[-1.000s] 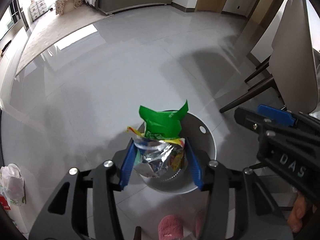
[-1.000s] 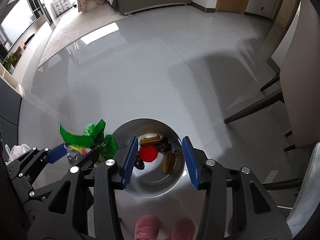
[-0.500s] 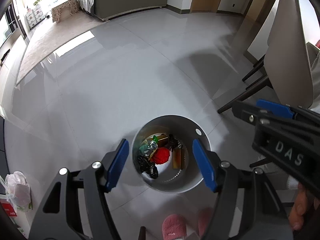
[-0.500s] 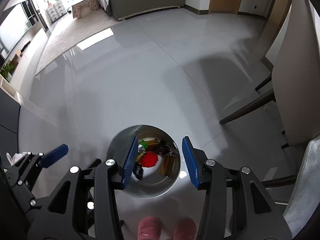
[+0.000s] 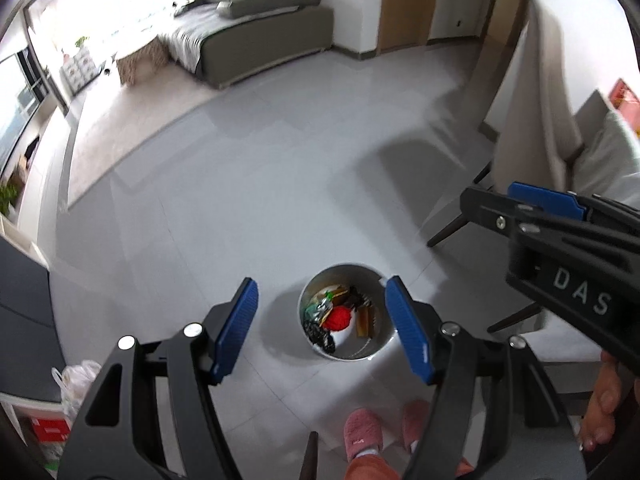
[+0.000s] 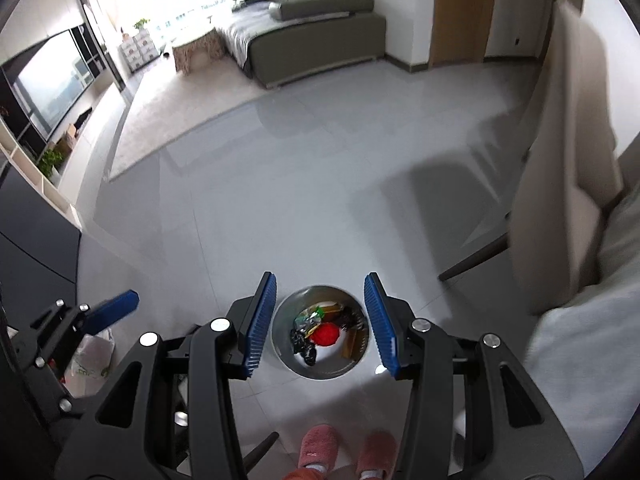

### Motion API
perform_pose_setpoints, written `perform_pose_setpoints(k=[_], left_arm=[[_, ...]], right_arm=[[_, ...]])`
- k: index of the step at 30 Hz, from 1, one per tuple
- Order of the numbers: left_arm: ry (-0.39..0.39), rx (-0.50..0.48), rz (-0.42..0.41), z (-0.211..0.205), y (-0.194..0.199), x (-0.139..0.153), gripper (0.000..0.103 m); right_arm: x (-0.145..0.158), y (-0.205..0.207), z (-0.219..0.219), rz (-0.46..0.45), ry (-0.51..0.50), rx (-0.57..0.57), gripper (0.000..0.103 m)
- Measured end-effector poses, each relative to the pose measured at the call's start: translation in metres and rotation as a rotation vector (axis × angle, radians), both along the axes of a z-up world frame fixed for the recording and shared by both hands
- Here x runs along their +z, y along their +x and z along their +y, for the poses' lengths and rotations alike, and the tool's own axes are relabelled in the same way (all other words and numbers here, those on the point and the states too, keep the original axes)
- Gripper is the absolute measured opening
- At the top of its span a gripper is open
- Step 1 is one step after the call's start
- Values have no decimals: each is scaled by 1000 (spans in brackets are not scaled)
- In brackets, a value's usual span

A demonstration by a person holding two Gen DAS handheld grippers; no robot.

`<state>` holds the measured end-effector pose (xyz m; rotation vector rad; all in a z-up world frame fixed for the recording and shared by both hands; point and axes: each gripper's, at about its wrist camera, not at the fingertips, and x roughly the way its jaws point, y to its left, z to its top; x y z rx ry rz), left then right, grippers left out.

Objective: Collect trash
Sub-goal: 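Move both open tools back over the table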

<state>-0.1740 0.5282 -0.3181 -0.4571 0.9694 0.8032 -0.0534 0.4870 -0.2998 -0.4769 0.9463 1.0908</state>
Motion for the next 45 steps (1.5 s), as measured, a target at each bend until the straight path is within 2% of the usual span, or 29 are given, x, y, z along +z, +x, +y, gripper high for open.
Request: perform_pose_setpoints(k=[2,5,8,11,17,21,24,30,33,39,45], left_arm=[[4,-34,-20,-13,7,34,67],[7,-104,-36,-36,19,66,67],[19,-220,-43,-72,39,101,70],[16,-321,-68,-107,60,126,71],[28,-502,-124,-190,110,155,71],[31,-620,-156,-264,148,164,71],[29,-677,-172,-326,175,170,71],[-16,-729,-197,-433,216,169,71],[-40,-763,-202,-482,233,167,71],[-32,-880,-181,-550,265,165,71],[-70,-936,-172,-577,304,151,71]], right_arm=[[31,9,-20,-5,17,-26,46],[76,27,-64,-22,39,-98,48],[119,51,-122,-56,52,-204,48],[145,69,-179,-95,57,-315,49],[183,104,-325,-149,66,-585,49],[185,122,-420,-166,56,-720,49],[187,135,-483,-179,47,-777,49],[183,163,-610,-207,24,-833,49],[180,178,-657,-218,1,-855,49],[157,201,-710,-174,-14,-922,49],[126,226,-725,-136,-42,-968,49]])
